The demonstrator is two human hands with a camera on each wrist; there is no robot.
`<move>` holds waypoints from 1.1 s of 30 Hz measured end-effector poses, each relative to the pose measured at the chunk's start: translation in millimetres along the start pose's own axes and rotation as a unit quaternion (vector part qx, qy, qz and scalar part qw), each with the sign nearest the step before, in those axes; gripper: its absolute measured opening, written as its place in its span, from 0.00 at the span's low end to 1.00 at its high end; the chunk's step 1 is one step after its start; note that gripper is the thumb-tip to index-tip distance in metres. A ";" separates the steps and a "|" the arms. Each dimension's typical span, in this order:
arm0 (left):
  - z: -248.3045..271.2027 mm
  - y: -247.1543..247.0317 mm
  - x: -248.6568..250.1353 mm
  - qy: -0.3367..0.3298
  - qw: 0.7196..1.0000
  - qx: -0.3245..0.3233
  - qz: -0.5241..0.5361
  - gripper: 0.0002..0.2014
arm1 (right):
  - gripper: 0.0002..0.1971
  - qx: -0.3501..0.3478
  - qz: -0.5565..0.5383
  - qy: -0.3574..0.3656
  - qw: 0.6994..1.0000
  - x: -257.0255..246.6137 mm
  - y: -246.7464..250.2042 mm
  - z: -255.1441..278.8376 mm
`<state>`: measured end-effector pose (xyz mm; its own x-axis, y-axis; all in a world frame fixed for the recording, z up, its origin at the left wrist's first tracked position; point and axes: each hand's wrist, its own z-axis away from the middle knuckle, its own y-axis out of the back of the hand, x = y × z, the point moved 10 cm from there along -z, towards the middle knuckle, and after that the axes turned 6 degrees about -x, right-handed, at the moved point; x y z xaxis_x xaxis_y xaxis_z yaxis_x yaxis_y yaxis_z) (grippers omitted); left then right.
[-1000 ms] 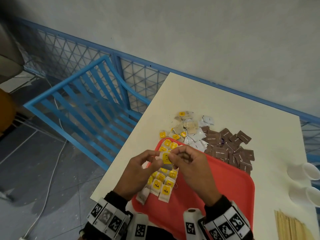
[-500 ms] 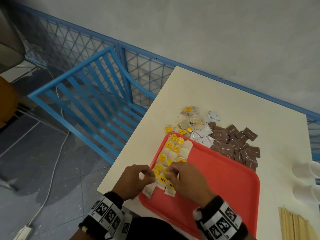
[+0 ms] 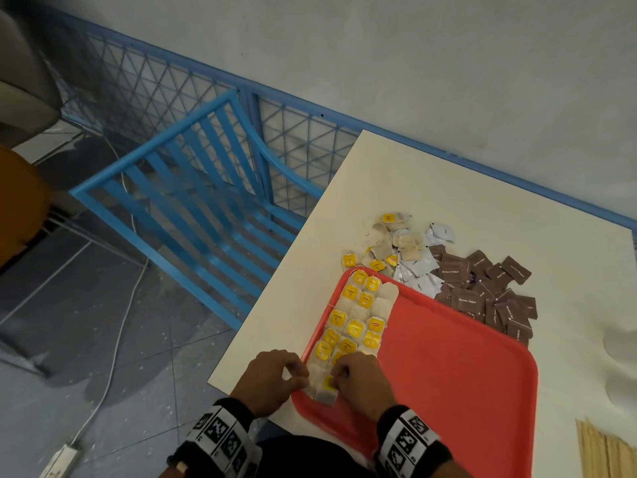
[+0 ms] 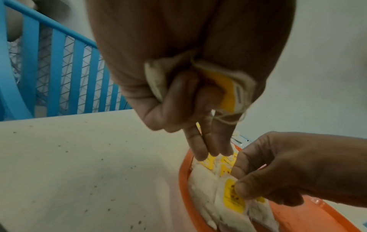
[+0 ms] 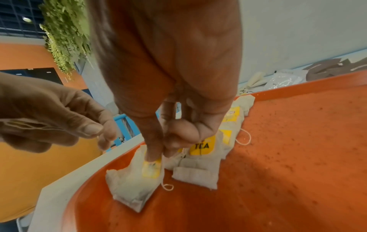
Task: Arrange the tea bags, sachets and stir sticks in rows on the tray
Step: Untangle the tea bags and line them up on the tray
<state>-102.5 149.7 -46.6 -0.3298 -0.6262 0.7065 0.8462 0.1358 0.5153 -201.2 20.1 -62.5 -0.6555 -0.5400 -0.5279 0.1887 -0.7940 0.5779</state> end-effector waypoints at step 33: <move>-10.6 44.8 109.4 -0.037 0.681 -0.034 0.730 0.42 | 0.05 0.149 -0.134 0.229 0.953 -109.2 132.2 101.0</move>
<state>-96.2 79.1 48.6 0.8666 0.1789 0.4658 0.3119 0.5344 -0.7856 -178.6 2.3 134.5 -0.2501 -0.4487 -0.8580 -0.2015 -0.8426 0.4994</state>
